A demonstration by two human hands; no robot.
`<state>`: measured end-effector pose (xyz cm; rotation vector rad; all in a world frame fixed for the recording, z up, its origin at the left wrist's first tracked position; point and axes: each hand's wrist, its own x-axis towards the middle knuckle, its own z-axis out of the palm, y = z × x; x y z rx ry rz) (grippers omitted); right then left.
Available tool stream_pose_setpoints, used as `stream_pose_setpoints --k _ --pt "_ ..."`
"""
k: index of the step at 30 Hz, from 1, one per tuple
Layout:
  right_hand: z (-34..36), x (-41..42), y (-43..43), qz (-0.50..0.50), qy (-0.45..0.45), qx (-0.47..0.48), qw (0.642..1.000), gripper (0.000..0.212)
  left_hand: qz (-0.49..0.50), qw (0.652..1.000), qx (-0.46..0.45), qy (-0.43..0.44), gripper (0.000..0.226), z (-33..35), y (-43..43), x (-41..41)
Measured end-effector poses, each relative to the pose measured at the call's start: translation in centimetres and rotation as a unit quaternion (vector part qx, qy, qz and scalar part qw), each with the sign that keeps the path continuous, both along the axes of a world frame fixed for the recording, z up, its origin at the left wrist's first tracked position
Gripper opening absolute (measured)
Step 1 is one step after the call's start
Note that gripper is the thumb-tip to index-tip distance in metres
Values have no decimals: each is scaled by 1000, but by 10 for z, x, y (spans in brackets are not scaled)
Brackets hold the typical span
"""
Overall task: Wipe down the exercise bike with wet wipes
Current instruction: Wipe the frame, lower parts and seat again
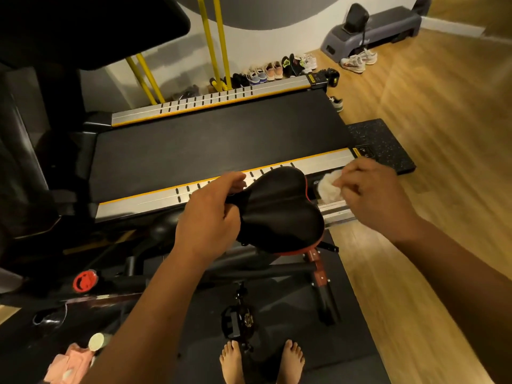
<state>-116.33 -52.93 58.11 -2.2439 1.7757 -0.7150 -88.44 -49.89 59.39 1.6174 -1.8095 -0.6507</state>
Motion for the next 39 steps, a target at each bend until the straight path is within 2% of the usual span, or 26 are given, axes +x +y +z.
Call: stream_pose_setpoints --k 2,4,6,7,9,11,12,13,15,16,18,19,20,22,24,26,28,30,32,34,37,39 --pt "8 37 2 28 -55 -65 996 22 10 999 0 34 57 3 -2 -1" --pt "11 81 10 109 -80 -25 991 27 16 996 -1 83 53 8 -1 0" --pt "6 95 19 166 -40 30 985 30 31 990 5 137 50 11 -1 6" --pt "3 87 19 172 -16 17 985 29 40 985 14 169 49 13 -2 10" --pt "-4 51 10 136 23 15 990 25 61 964 36 255 48 17 -3 17" --pt "-4 15 4 68 113 62 989 21 64 942 51 326 43 20 -4 22" --pt "-1 4 3 39 106 75 991 20 56 940 55 333 41 21 -4 23" --pt "2 0 2 7 60 59 996 21 47 941 57 330 40 21 -5 23" --pt "15 21 -1 -48 -39 -33 998 25 40 942 57 328 37 19 -7 24" --pt "22 41 -1 -39 -77 -66 994 26 38 939 57 337 35 18 -6 23" --pt "31 89 7 43 -112 -46 992 27 36 935 44 350 34 19 -5 23" --pt "27 108 16 99 -83 -13 991 28 35 947 31 319 37 20 -4 23" --pt "18 117 26 141 -36 5 989 28 28 968 17 247 41 19 -1 21" --pt "0 98 31 145 34 -13 989 24 -9 1000 -1 17 51 14 9 14" --pt "-7 55 22 67 46 -9 997 20 -35 974 -29 -221 60 2 25 8" --pt "-1 22 10 -36 59 12 997 18 -38 936 -44 -347 67 -10 38 4" --pt "10 30 4 -93 -10 -32 995 26 -36 932 -47 -357 69 -16 39 5" --pt "19 80 14 -30 -57 -66 996 31 -36 933 -47 -355 68 -14 38 5" --pt "13 117 38 89 -4 -41 995 33 -44 929 -56 -364 65 -14 39 6" --pt "-2 109 49 128 43 -40 990 40 -34 925 -53 -374 63 -15 39 10" --pt "-9 50 36 32 51 -2 998 48 8 927 -46 -373 63 -13 40 14" --pt "-10 36 41 -16 57 10 998 35 26 930 -35 -365 65 -12 41 14"
